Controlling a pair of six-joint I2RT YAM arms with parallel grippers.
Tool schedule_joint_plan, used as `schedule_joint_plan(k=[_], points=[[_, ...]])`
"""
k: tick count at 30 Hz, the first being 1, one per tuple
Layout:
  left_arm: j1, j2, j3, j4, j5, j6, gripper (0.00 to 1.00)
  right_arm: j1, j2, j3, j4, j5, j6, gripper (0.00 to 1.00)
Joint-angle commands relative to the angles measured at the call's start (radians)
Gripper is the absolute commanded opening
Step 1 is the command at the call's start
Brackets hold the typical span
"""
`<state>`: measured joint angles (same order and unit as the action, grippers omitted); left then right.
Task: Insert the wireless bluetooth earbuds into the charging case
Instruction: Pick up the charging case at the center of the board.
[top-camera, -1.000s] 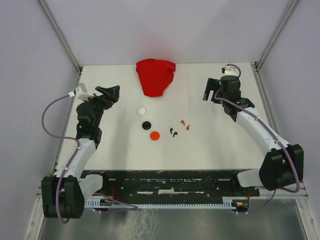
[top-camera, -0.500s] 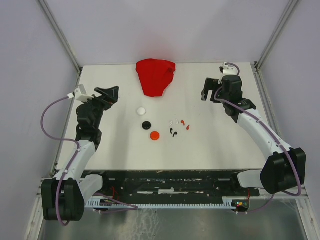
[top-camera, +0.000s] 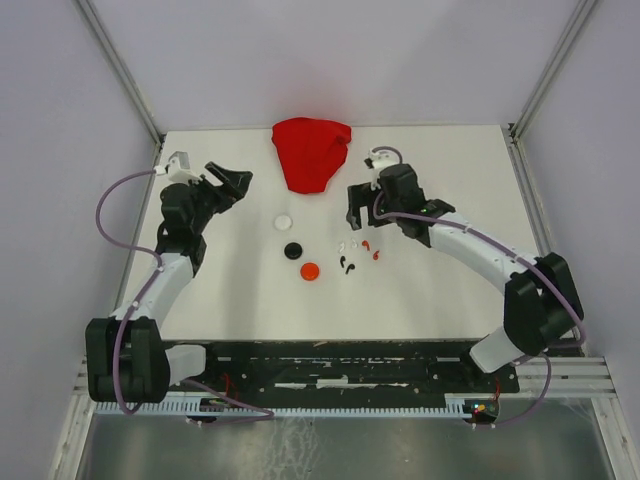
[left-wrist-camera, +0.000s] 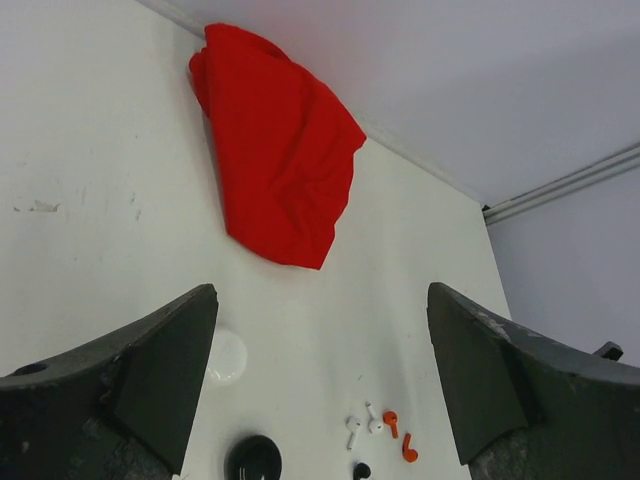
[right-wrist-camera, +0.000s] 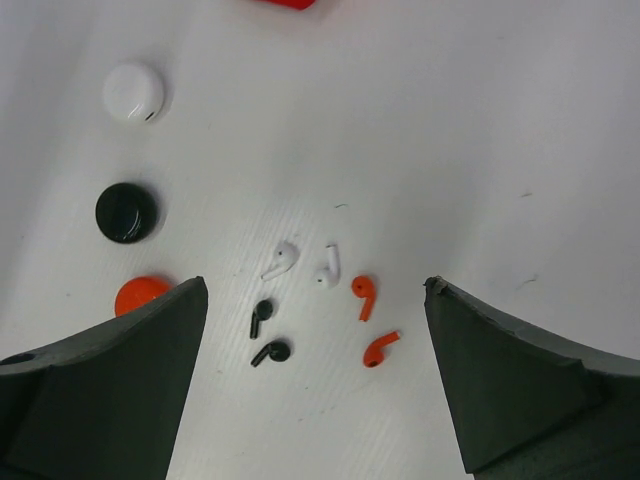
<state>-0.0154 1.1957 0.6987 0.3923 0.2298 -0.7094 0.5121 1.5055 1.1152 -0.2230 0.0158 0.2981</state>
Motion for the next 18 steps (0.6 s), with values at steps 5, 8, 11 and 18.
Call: schedule_joint_plan(k=[5, 8, 11, 18], points=[[-0.004, 0.039, 0.085, -0.123, 0.044, 0.065, 0.89, 0.124, 0.164, 0.129, 0.07, -0.056, -0.045, 0.95], [-0.004, 0.022, 0.094, -0.175, 0.015, 0.06, 0.88, 0.168, 0.258, 0.207, 0.069, -0.069, -0.104, 0.95], [-0.005, 0.006, 0.093, -0.201, 0.005, 0.048, 0.88, 0.205, 0.358, 0.317, 0.058, -0.071, -0.163, 0.95], [-0.004, -0.008, 0.104, -0.301, 0.0, 0.074, 0.86, 0.252, 0.581, 0.521, 0.054, -0.08, -0.243, 0.94]])
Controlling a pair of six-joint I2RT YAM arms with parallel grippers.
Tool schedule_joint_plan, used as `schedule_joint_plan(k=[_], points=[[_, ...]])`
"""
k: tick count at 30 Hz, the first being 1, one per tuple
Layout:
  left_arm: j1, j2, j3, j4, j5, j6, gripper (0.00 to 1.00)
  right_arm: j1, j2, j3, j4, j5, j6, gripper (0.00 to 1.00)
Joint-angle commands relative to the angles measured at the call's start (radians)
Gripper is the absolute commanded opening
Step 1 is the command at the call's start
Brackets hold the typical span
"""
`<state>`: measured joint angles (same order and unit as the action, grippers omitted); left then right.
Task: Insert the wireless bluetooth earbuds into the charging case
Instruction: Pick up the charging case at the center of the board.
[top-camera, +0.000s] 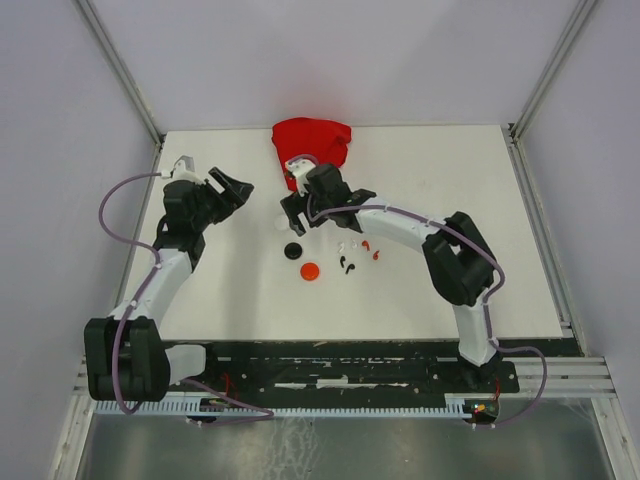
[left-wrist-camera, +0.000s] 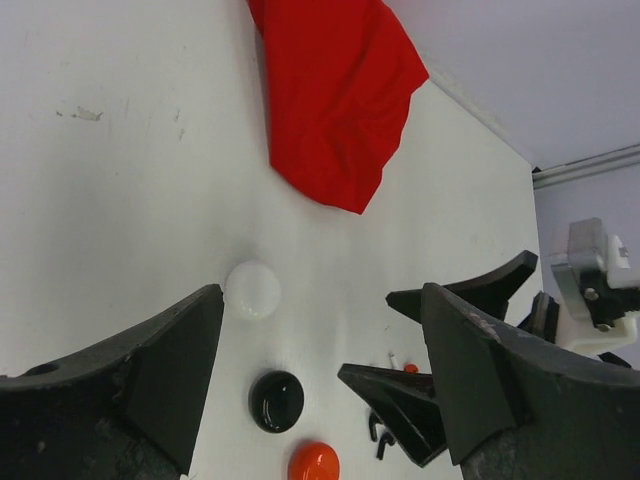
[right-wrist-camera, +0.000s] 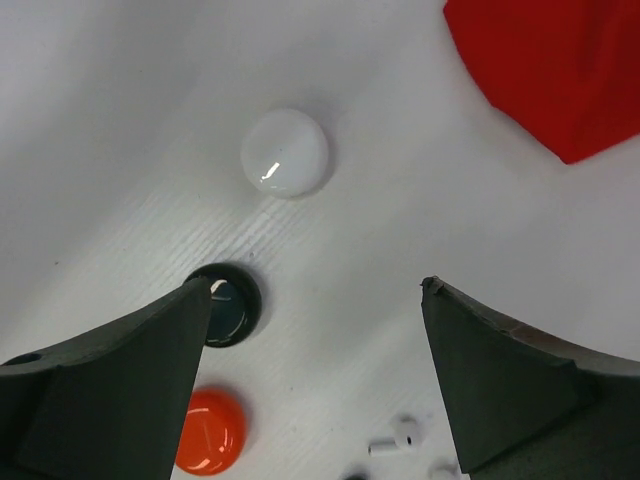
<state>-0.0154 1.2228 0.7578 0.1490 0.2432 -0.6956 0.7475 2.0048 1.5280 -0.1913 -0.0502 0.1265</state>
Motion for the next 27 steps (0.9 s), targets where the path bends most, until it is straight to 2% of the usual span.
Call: schedule_joint_plan(k=[1, 13, 27], points=[[-0.004, -0.041, 0.045, -0.073, -0.022, 0.064, 0.86, 0.019, 0.108, 0.134, 0.022, -0.02, -0.075, 0.94], [-0.003, -0.137, 0.011, -0.153, -0.08, 0.079, 0.86, 0.031, 0.323, 0.406, -0.06, -0.059, -0.143, 0.91], [-0.002, -0.147, 0.01, -0.175, -0.094, 0.093, 0.86, 0.057, 0.415, 0.5, -0.113, -0.065, -0.166, 0.9]])
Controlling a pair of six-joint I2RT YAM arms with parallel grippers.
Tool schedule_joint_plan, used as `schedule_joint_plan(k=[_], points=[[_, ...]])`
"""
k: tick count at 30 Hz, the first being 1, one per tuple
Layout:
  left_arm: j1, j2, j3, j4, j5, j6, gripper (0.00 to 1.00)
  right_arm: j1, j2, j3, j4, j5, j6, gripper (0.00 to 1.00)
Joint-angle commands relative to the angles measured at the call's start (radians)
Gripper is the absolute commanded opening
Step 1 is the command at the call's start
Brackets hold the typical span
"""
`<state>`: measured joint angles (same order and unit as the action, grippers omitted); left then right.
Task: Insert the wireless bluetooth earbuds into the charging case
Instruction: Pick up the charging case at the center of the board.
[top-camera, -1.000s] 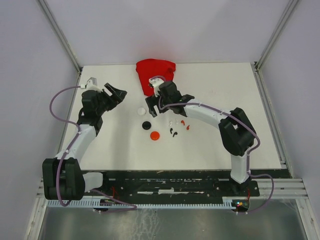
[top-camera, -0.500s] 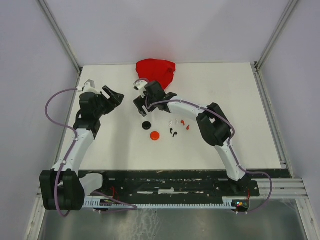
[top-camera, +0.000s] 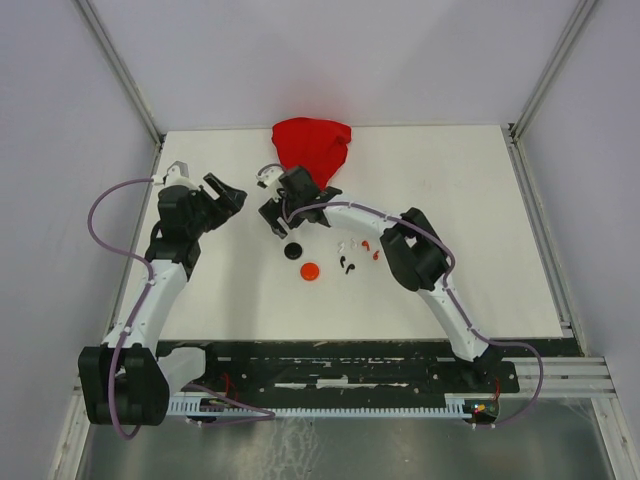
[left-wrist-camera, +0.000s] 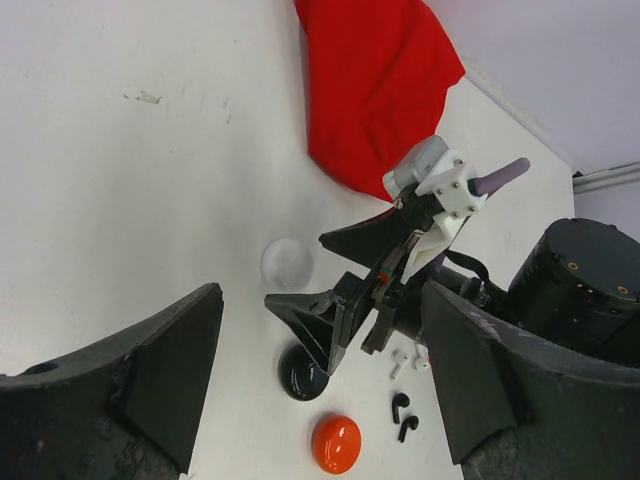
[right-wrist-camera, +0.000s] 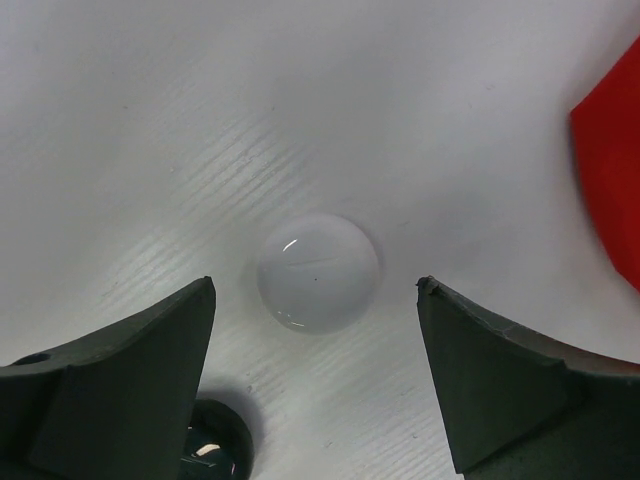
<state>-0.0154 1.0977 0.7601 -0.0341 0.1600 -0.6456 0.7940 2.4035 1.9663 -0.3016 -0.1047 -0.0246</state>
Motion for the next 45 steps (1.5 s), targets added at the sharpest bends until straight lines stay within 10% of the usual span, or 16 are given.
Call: schedule_joint_plan(k=[1, 27, 45], points=[[-0.001, -0.022, 0.008, 0.008, -0.013, 0.042, 0.86, 0.012, 0.023, 0.068, -0.009, -0.01, -0.017, 0.9], [0.0, -0.019, -0.002, 0.012, -0.035, 0.032, 0.87, 0.016, 0.087, 0.119, -0.04, 0.056, -0.038, 0.74], [0.003, -0.018, -0.007, 0.016, -0.036, 0.024, 0.86, 0.015, -0.008, -0.021, 0.104, 0.063, -0.049, 0.34]])
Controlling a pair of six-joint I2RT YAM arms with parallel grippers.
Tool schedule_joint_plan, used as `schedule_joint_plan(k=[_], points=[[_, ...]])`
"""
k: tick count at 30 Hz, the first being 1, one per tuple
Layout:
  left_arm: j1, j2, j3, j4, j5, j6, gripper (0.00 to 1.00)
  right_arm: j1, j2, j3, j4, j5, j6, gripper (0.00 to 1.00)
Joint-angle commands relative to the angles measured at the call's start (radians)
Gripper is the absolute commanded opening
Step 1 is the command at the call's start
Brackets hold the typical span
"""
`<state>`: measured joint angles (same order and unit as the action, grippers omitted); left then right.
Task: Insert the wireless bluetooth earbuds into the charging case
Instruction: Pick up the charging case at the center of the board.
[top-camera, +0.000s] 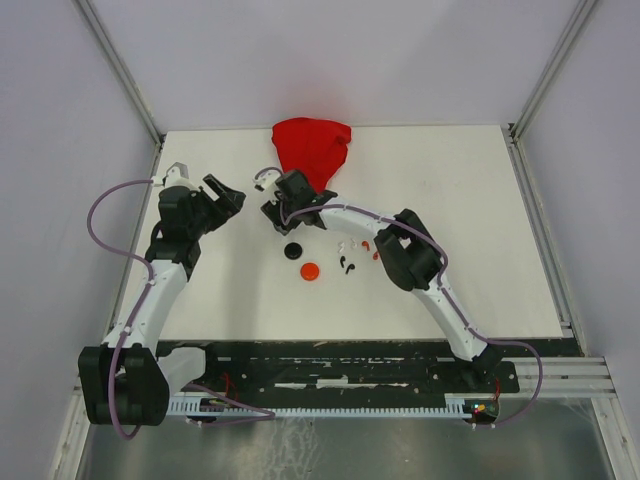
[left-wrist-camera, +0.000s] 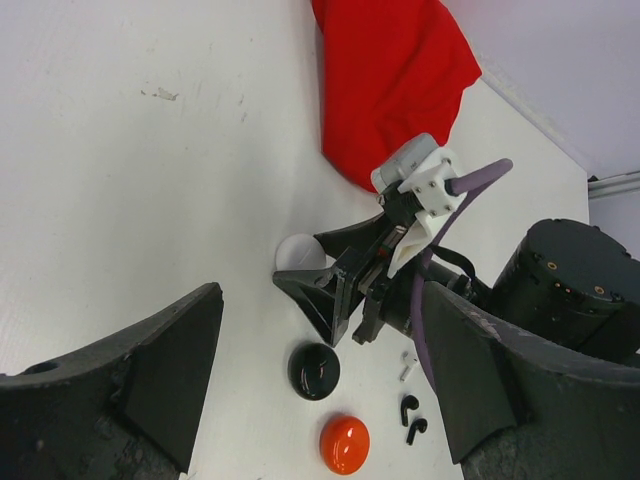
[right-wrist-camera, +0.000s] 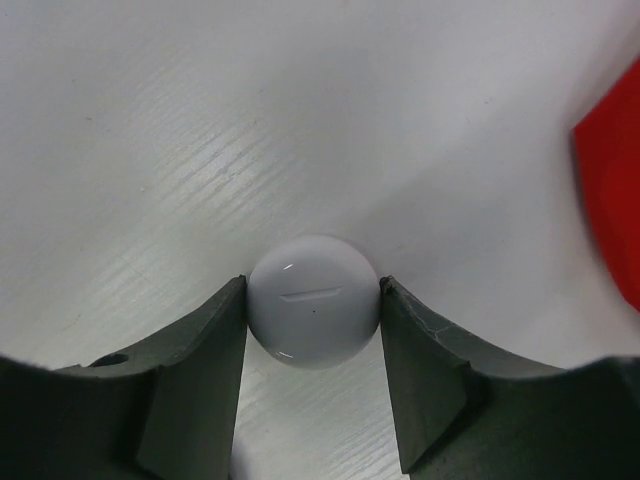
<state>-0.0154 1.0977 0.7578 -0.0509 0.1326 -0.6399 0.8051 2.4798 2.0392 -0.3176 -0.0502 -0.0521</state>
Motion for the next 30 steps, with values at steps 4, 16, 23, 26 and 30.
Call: schedule_joint_plan(k=[4, 16, 23, 26, 30], points=[[0.005, 0.0, -0.012, 0.06, 0.028, 0.0, 0.86, -0.007, -0.211, -0.272, 0.303, -0.047, -0.025, 0.32], [0.011, 0.153, -0.064, 0.374, 0.382, -0.161, 0.8, -0.099, -0.526, -0.568, 0.504, -0.3, 0.017, 0.3], [-0.048, 0.256, -0.063, 0.512, 0.478, -0.202, 0.75, -0.117, -0.685, -0.716, 0.496, -0.324, -0.032, 0.29], [-0.094, 0.303, -0.043, 0.545, 0.484, -0.204, 0.75, -0.121, -0.732, -0.754, 0.471, -0.333, -0.038, 0.28], [-0.154, 0.36, -0.024, 0.614, 0.509, -0.224, 0.74, -0.123, -0.77, -0.791, 0.451, -0.336, -0.041, 0.27]])
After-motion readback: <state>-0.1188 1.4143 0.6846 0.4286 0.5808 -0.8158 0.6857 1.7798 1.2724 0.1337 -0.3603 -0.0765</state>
